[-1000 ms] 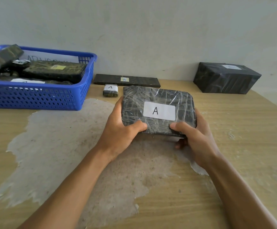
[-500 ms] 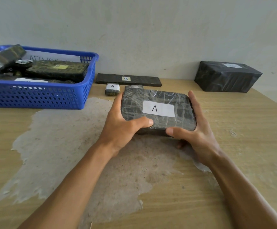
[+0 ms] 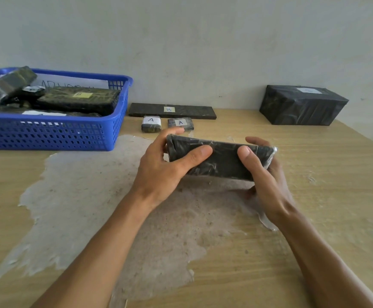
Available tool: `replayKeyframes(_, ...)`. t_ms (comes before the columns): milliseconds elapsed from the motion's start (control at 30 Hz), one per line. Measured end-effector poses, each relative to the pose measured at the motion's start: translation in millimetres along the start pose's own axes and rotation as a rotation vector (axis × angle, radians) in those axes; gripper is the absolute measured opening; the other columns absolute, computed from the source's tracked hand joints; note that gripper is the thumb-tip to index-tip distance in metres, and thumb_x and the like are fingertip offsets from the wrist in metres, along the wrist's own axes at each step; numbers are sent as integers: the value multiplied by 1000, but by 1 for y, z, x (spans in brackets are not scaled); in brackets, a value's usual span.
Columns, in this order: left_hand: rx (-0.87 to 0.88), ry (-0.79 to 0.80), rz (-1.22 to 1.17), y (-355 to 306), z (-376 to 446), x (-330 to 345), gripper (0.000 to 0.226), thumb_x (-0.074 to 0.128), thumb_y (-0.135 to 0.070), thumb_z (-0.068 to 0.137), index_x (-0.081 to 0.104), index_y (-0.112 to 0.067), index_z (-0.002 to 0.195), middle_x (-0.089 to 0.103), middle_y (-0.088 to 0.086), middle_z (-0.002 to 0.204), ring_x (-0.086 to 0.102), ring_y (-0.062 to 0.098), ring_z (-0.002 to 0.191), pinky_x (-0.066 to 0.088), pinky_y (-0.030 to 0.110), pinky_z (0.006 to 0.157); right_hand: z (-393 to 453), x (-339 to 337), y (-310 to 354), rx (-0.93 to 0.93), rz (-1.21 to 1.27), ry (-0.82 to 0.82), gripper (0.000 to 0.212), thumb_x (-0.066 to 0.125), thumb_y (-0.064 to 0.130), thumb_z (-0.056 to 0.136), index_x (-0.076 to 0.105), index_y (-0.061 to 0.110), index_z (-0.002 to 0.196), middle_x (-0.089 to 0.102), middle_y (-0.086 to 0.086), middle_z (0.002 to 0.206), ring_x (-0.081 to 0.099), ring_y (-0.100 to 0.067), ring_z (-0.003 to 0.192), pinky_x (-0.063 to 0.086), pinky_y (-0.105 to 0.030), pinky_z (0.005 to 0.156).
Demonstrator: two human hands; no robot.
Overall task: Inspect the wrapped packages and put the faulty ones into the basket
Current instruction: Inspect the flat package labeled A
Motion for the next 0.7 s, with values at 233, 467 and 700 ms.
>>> replayKeyframes(233, 44, 122, 3, -2, -3, 11, 42, 54, -61, 88, 58, -30, 116, 72, -10, 110, 68, 4, 104, 53, 35, 95, 0, -4, -3, 74, -63, -50, 77, 59, 82, 66, 66, 17, 107, 76, -5, 93, 73, -23, 85, 55, -32, 57)
replayKeyframes(467, 25, 76, 8, -3, -4, 9, 44, 52, -70, 87, 58, -38, 117, 72, -19, 108, 66, -5, 94, 44, 24, 75, 1, -1, -4, 80, -13, 24, 67, 40, 78, 74, 58, 29, 116, 71, 3, 107, 65, -17, 96, 54, -38, 63)
replayKeyframes(700, 20, 105, 69, -2, -6, 12, 41, 44, -63, 86, 54, -35, 115, 69, -14, 107, 63, -8, 89, 43, 24, 73, 2, -2, -2, 100, 17, -12, 67, 40, 73, 73, 59, 24, 116, 71, -4, 107, 66, -23, 96, 54, -37, 57)
Point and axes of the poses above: each hand's wrist, its own z-axis towards the middle knuckle, its own x-axis out of the palm, y = z × x, the point moved 6 cm from there along z, towards the middle knuckle
